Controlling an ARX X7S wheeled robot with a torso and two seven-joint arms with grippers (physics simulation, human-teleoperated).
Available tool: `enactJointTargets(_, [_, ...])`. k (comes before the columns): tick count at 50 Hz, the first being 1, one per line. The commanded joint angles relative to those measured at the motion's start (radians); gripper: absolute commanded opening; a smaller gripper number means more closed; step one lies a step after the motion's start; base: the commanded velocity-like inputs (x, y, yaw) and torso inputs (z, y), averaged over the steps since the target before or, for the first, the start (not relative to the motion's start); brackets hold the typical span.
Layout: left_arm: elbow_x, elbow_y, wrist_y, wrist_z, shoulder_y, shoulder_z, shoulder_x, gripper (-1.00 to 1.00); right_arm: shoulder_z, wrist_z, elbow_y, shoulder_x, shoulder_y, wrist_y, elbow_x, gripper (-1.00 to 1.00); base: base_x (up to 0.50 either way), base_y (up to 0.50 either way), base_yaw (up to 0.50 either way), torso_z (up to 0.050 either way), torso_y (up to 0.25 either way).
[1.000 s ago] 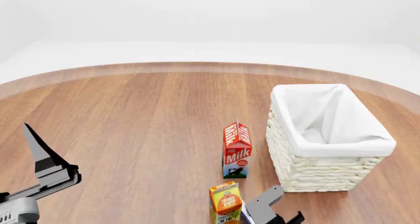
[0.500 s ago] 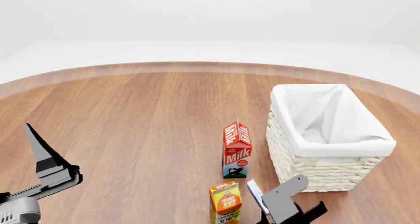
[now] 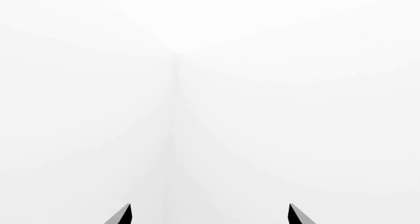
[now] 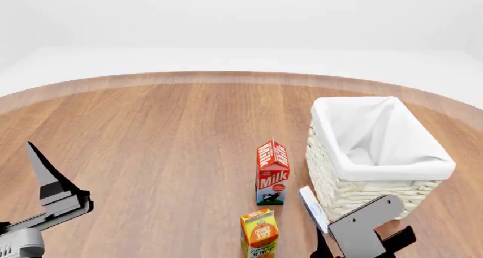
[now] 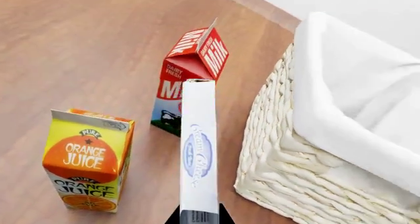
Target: Pick up the cream cheese box and the butter, and put them in the basket.
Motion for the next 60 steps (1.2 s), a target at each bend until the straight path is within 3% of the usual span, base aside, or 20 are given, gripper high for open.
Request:
enactJointTargets(1, [0.014, -0.003, 0.009, 0.018, 0.003, -0.024, 0.018, 1.0, 0.131, 0.088, -0.118, 0.071, 0.058, -0.006, 0.087, -1.0, 0.0, 0.0, 0.0, 0.0, 0.0])
enactJointTargets(6, [0.016, -0.003, 0.008, 0.017, 0.002, -0.02, 0.016, 1.0, 0.17, 0.125, -0.137, 0.103, 0.112, -0.013, 0.148, -1.0, 0.0, 0.0, 0.0, 0.0, 0.0])
enactJointTargets(20, [0.014, -0.002, 0.01, 0.013, 0.005, -0.02, 0.013, 1.0, 0.297, 0.269, -0.189, 0.241, 0.498, -0.009, 0.502, -1.0, 0.0, 0.0, 0.0, 0.0, 0.001])
enactJointTargets(34, [0.015, -0.008, 0.011, 0.011, 0.003, -0.014, 0.01, 1.0, 0.331, 0.256, -0.134, 0.276, 0.63, 0.012, 0.571, -1.0, 0.0, 0.0, 0.0, 0.0, 0.0])
enactJointTargets(43, [0.019, -0.015, 0.012, 0.011, -0.001, -0.005, 0.01, 1.0, 0.285, 0.185, -0.022, 0.213, 0.757, 0.108, 0.565, -1.0, 0.0, 0.0, 0.0, 0.0, 0.001])
enactJointTargets(60, [0.015, -0.031, 0.015, 0.009, -0.006, -0.001, 0.006, 1.0, 0.118, -0.093, 0.402, -0.018, 1.061, 0.319, 0.232, -1.0, 0.0, 0.0, 0.0, 0.0, 0.0])
